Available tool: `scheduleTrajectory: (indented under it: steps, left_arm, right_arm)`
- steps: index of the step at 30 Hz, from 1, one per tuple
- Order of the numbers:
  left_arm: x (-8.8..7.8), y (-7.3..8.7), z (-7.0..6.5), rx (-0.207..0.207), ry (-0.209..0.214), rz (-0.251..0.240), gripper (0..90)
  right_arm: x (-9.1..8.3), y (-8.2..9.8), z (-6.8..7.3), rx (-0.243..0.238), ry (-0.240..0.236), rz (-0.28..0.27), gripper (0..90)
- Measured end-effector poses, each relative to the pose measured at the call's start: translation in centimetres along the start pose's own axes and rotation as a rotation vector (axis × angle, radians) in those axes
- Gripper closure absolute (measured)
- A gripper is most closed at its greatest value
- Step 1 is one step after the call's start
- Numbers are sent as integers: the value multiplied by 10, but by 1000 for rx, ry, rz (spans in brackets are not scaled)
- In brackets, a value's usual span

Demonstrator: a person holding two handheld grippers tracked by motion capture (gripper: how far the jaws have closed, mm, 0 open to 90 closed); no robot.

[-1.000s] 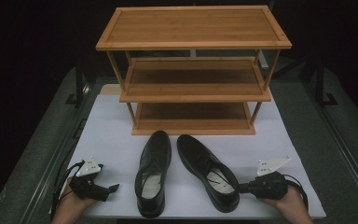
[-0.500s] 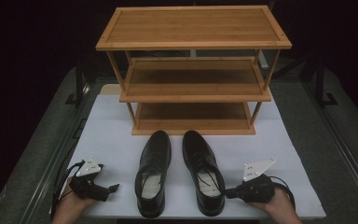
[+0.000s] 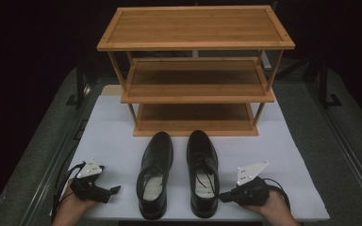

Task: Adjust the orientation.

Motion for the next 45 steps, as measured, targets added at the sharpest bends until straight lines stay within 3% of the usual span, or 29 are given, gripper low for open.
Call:
scheduleTrajectory:
  steps: [4,9,13,15,25,38,45]
  left_arm:
    - [0,0,0,0,0,0,0]
    - [0,0,0,0,0,0,0]
    - [0,0,0,0,0,0,0]
    - [0,0,0,1,0,0,0]
    - [0,0,0,1,0,0,0]
    - [0,0,0,0,0,0,0]
    - [0,0,0,0,1,0,0]
  right_arm:
    - [-3,0,-3,5,32,-11,898]
    - [-6,-7,-23,40,152,-55,899]
    - [3,-13,-33,43,187,-40,899]
    - [11,-20,-36,18,213,-22,899]
    - [17,-23,-37,33,187,-43,899]
    - [39,-42,-33,5,163,-35,899]
    - [41,-44,-32,0,162,-27,899]
Point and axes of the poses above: each handheld gripper's, and its own axes: x roughly forward along the jaws, y roughly out of its underside, z roughly to its left, the point moved 3 cm from there along x, roughly forward along the jaws, and after that the axes turned 12 degrees about x, right-handed, at the moved point
